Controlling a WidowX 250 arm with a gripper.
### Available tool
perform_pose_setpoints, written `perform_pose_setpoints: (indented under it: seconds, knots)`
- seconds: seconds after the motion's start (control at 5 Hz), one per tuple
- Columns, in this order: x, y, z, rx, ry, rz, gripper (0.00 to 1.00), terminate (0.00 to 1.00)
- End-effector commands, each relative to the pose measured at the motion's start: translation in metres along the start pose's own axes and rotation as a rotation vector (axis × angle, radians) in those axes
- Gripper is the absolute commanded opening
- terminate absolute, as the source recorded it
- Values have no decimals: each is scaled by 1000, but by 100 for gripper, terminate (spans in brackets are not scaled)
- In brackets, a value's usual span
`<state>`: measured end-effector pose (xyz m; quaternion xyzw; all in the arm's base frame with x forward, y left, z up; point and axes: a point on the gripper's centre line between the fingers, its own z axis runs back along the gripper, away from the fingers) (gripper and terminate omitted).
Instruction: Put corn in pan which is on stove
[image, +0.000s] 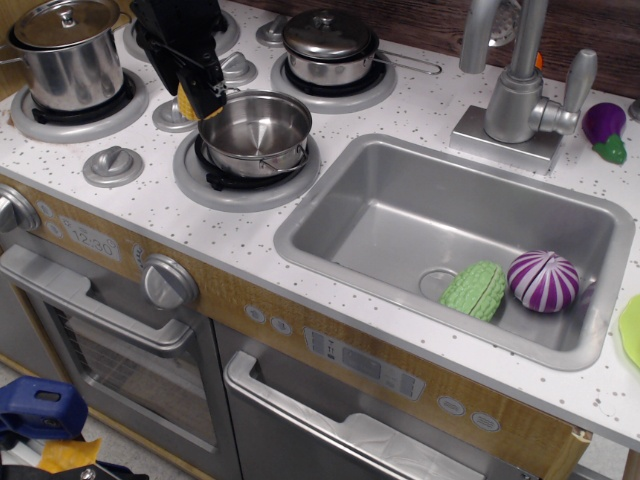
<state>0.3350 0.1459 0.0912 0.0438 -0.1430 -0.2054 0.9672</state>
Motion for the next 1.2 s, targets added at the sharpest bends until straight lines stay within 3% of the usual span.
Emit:
perform_pose_setpoints:
  seconds: [0.0,0.8,1.0]
  knots:
    - [8,11,16,18,-15,-100,100,0]
    - [8,11,16,18,-15,-100,100,0]
    - [8,11,16,18,-15,-100,100,100]
